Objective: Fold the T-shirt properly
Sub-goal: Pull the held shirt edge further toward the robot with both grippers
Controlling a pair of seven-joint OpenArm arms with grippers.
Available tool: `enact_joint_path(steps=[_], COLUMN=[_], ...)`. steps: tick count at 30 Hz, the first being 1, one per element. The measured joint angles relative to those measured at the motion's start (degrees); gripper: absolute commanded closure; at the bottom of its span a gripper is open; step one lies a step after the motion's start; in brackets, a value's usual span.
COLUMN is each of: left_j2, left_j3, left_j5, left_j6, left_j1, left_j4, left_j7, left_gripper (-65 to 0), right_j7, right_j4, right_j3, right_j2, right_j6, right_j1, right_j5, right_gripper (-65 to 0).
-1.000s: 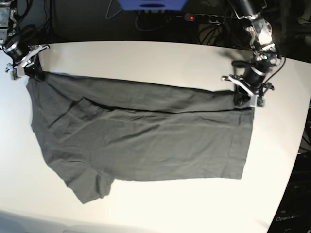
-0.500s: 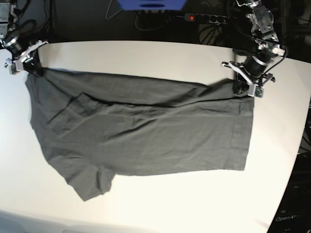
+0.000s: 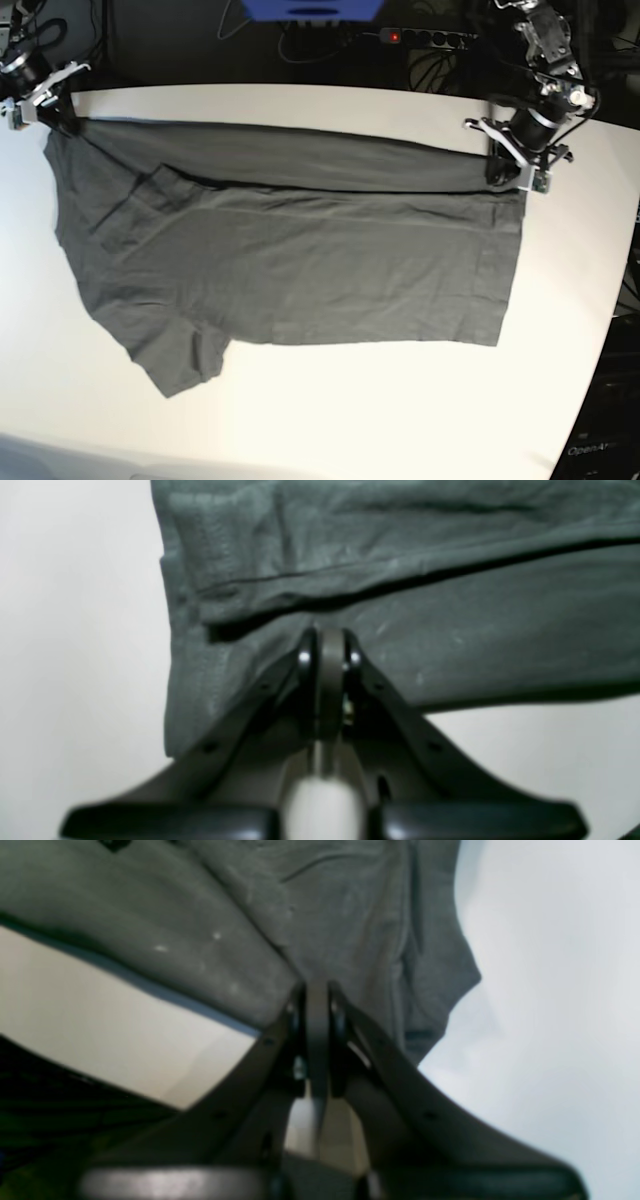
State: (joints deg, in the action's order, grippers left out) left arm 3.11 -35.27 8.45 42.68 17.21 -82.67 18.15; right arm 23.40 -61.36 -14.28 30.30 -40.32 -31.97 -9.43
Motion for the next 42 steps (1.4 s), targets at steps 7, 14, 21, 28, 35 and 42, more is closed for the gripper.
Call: enact_joint_path(steps=[7,14,21,28,35,42], left_j2=[0.3,0.3,-0.9,-2.4,-3.1,-3.1], left_j3=[-0.2,-0.2,-0.6,-0.6,-0.8,-0.7], left_j5=[-0.6,-1.3,-1.1,0.8,1.0,1.0], left_j6=[-0.5,-1.0,-2.0,-2.9,-3.1,-2.9], left_j1=[1.7,4.7,6.2,7.0,7.9,8.5], left_j4=[-0.1,-0.2,-0.2,-0.2,-0.2,-0.2], left_j7=[-1.6,-5.5,-8.3,-11.5,-13.6,-14.4], left_gripper=[-1.9,-1.9,-1.9,-1.9,-1.9,-1.9], right_j7=[1.2,1.5,3.1,3.8,3.9,4.0], right_j4=[0.0,0.0,0.0,0.0,0.0,0.0], right_j3=[-0.2,-0.3,-0.4,-0.5,-0.6,-0.7], right_j2=[0.0,-0.6,-2.3,-3.4,-4.0,-4.4], right_j6=[0.1,0.2,0.5,0.9,1.3,1.3], right_j1=[-2.1,-2.5,-3.4,-4.1,-4.3,-4.2], right_j5=[-0.2,-0.3,-1.3,-2.1,-2.6,-2.8], right_gripper=[-0.3,-0.3,-0.3,-0.3,-0.3,-0.3])
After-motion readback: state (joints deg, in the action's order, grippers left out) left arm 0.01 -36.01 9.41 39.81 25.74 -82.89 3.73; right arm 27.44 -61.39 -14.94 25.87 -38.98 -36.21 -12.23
